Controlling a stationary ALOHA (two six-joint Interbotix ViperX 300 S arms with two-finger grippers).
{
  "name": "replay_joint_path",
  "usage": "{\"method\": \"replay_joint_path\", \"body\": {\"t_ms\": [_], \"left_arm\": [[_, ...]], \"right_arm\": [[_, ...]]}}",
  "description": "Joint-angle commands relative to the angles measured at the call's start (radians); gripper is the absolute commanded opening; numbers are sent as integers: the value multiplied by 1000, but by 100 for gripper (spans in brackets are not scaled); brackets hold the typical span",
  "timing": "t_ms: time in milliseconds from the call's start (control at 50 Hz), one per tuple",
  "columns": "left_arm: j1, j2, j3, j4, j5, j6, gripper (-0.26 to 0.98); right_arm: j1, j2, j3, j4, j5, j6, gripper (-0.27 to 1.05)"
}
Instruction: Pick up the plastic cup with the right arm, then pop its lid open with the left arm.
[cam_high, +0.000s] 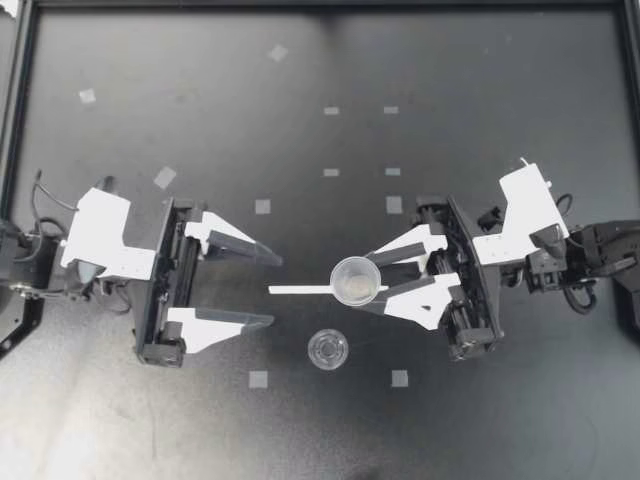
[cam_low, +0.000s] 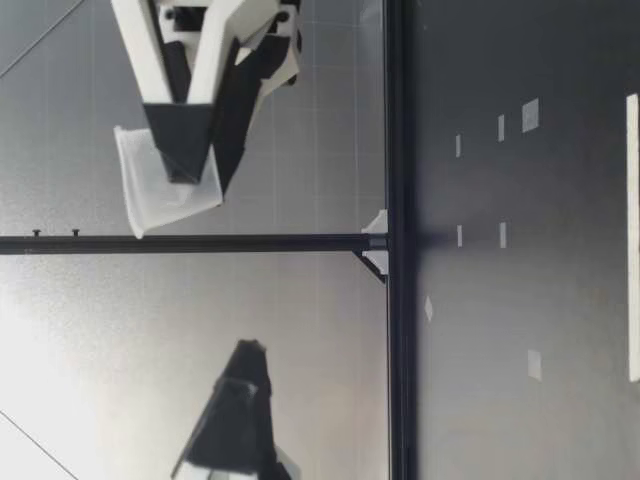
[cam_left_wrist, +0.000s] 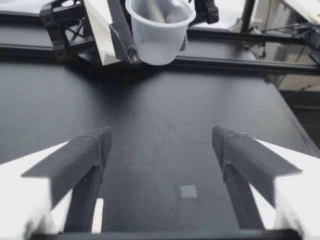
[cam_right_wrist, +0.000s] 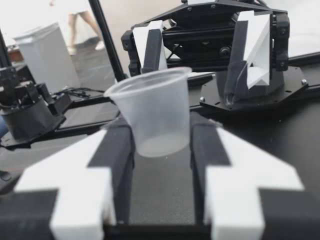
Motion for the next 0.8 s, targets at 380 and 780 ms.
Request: {"method": "replay_joint_path", "body": {"t_ms": [380,780], "left_arm": [[0,-20,-21,3,-9,-2,72],[0,-6,-67,6,3,57,72]], "right_arm": [[-2,-8,-17,-2,14,-6,33],[-2,-5,-28,-3,23,-6,33]]}}
